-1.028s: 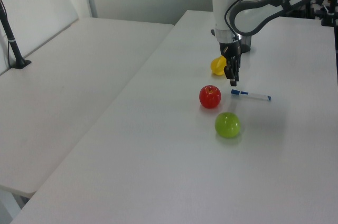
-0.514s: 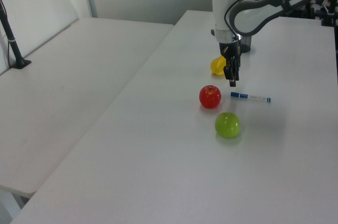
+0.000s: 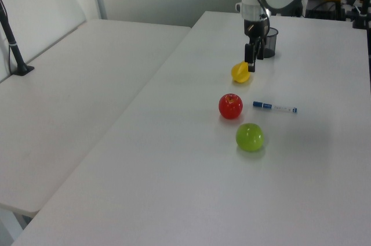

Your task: Take marker pen

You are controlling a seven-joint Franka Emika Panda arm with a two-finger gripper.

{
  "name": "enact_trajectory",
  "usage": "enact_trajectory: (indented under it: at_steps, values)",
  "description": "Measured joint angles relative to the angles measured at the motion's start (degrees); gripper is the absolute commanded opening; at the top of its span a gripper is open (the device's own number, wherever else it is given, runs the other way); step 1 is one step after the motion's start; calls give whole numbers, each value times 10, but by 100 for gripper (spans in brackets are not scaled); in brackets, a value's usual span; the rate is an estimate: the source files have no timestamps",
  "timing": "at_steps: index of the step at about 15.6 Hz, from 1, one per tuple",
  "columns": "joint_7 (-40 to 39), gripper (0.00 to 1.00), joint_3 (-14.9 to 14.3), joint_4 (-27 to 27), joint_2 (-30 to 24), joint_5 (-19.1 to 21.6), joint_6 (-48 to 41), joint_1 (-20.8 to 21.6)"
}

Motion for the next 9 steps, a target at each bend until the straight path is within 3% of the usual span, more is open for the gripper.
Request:
enact_trajectory:
  at_steps: [9]
  values:
    - [0, 100, -3, 12, -115, 0, -103, -50]
